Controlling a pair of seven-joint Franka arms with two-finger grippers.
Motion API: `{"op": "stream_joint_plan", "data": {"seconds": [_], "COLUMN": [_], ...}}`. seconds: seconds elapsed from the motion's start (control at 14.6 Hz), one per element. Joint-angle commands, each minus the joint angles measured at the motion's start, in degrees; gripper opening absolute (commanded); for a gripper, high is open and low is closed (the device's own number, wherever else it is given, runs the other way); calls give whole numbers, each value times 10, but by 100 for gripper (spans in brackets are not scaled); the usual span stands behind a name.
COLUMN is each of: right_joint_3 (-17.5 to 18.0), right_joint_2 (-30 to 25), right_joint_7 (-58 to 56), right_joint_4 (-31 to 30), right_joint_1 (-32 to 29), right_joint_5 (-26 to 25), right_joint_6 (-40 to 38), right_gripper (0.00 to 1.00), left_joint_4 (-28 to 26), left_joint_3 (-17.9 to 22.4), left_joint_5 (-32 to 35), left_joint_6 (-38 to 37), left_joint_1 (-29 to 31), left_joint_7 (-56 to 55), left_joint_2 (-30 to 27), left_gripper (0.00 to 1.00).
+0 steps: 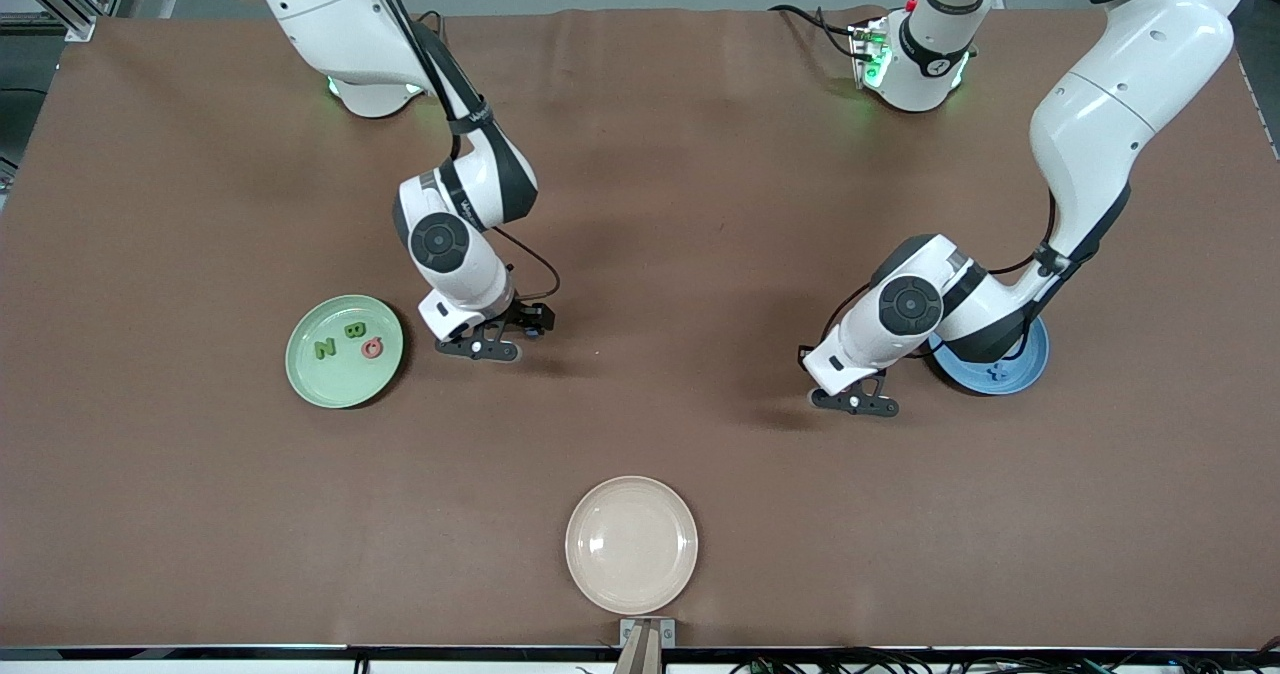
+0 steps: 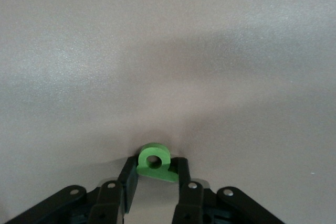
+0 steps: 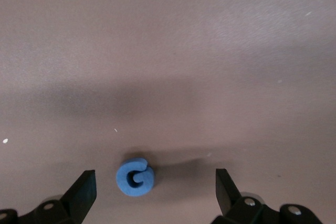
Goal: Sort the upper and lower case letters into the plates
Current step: 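Grasp the blue G with the right gripper while the left gripper drops p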
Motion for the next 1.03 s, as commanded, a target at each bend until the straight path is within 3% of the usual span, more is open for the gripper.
{"op": "stream_joint_plan", "data": {"seconds": [0.0, 0.21, 0.34, 0.62, 0.82, 0.96], "right_joint_3": [-5, -6, -6, -6, -6, -6], "right_joint_2": [11, 17, 17, 18, 18, 17], "right_joint_7": [10, 15, 16, 15, 15, 14], "right_joint_4": [-4, -5, -6, -8, -8, -8], "right_joint_1": [15, 29, 34, 35, 34, 31], "right_joint_5": [8, 8, 8, 8, 8, 8], "right_joint_6": [26, 35, 35, 34, 34, 33], "right_gripper": [98, 89, 80, 65, 45, 25], "left_joint_4": [-2, -11, -18, -67, -100, -102], "left_joint_3": [9, -29, -98, -196, -215, -210], "left_joint_5": [8, 0, 0, 4, 9, 37], "left_joint_6": [9, -26, -71, -138, -138, -138], "left_joint_1": [-6, 32, 106, 265, 361, 389], "left_joint_7": [-6, -1, 6, 92, 184, 228], "left_joint_2": [-15, -41, -41, -40, -40, -34], "left_gripper": [16, 16, 16, 16, 16, 16]}}
